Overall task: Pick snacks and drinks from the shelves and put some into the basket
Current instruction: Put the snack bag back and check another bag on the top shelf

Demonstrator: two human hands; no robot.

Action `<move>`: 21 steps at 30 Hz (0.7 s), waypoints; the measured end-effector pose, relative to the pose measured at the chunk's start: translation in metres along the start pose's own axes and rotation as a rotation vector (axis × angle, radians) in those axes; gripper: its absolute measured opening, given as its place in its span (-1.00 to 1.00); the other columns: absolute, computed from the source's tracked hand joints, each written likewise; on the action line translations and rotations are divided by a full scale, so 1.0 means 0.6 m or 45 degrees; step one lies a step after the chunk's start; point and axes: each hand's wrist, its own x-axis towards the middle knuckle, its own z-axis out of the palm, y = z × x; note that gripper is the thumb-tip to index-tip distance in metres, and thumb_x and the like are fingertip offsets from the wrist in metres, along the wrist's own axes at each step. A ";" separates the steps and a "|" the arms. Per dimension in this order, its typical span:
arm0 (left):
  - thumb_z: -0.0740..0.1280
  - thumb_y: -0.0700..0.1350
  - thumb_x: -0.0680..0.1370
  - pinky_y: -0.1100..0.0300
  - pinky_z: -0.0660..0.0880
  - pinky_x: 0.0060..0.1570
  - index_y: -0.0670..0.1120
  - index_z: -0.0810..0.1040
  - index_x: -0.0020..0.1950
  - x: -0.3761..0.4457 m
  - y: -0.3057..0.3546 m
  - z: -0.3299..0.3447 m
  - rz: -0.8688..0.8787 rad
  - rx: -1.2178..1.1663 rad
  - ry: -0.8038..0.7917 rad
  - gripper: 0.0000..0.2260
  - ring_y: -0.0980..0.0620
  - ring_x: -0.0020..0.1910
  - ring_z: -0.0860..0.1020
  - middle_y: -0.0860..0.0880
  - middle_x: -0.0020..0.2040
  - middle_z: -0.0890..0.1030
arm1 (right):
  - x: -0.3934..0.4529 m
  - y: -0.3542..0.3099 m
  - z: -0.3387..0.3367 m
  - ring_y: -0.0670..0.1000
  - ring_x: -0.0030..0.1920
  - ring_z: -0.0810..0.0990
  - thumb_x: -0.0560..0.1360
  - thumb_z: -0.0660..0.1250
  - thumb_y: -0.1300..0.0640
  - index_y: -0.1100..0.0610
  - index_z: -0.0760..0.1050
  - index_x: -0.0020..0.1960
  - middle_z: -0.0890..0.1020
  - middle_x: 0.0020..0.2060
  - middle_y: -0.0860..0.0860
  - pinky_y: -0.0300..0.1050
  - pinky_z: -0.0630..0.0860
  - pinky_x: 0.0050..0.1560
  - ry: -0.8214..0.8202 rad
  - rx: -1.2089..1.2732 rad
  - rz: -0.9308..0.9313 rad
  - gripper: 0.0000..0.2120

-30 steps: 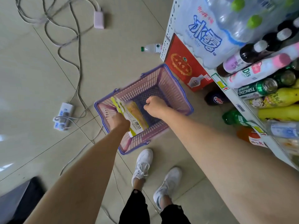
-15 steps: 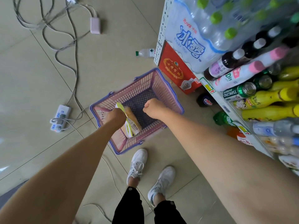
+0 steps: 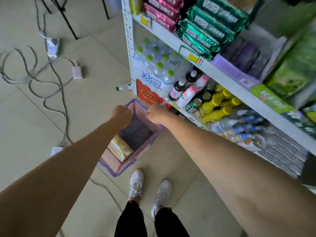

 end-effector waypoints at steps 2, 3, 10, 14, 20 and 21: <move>0.22 -0.20 0.58 -0.05 0.58 0.08 -0.28 0.61 0.12 -0.038 0.053 -0.033 0.104 -0.007 0.002 -0.76 -0.25 0.06 0.62 -0.28 0.06 0.65 | -0.049 -0.004 -0.048 0.05 -0.20 0.37 0.58 0.18 0.17 0.15 0.19 -0.38 0.26 -0.41 0.01 -0.16 0.17 -0.36 0.067 0.011 0.001 -0.63; 0.23 -0.21 0.58 -0.05 0.58 0.09 -0.26 0.61 0.12 -0.058 0.077 -0.048 0.151 -0.002 -0.003 -0.77 -0.24 0.06 0.63 -0.26 0.06 0.65 | -0.076 -0.007 -0.073 0.05 -0.21 0.36 0.58 0.17 0.17 0.20 0.21 -0.35 0.25 -0.40 0.02 -0.17 0.15 -0.40 0.085 0.011 0.000 -0.66; 0.25 -0.30 0.57 0.09 0.55 -0.09 -0.16 0.61 -0.07 -0.193 0.259 -0.140 0.607 0.043 -0.002 -0.84 -0.20 -0.03 0.65 -0.23 0.02 0.66 | -0.254 -0.019 -0.262 -0.01 -0.45 0.18 0.56 0.14 0.30 0.16 0.12 -0.39 0.21 -0.45 0.05 -0.14 0.04 -0.46 0.280 0.121 0.011 -0.62; 0.25 -0.28 0.60 0.15 0.52 -0.20 -0.20 0.63 0.03 -0.273 0.375 -0.195 0.895 0.067 0.044 -0.85 -0.20 -0.08 0.64 -0.21 -0.01 0.65 | -0.352 -0.017 -0.368 0.04 -0.33 0.33 0.52 0.15 0.31 0.20 0.26 -0.36 0.30 -0.37 0.26 -0.10 0.16 -0.40 0.463 0.150 0.042 -0.72; 0.31 -0.30 0.58 0.19 0.48 -0.18 -0.13 0.61 -0.05 -0.405 0.559 -0.270 1.293 -0.068 0.165 -0.88 -0.08 -0.27 0.56 -0.08 -0.22 0.58 | -0.514 -0.004 -0.515 0.17 0.01 0.61 0.56 0.17 0.25 0.31 0.55 -0.09 0.63 -0.03 0.25 -0.16 0.39 -0.28 0.855 0.133 0.049 -0.79; 0.32 -0.29 0.57 0.17 0.47 -0.18 -0.10 0.61 -0.05 -0.431 0.586 -0.283 1.362 -0.094 0.169 -0.88 -0.11 -0.22 0.60 -0.07 -0.23 0.59 | -0.538 -0.003 -0.536 0.18 0.03 0.62 0.55 0.17 0.27 0.33 0.58 -0.06 0.64 -0.01 0.23 -0.18 0.40 -0.29 0.936 0.163 0.031 -0.77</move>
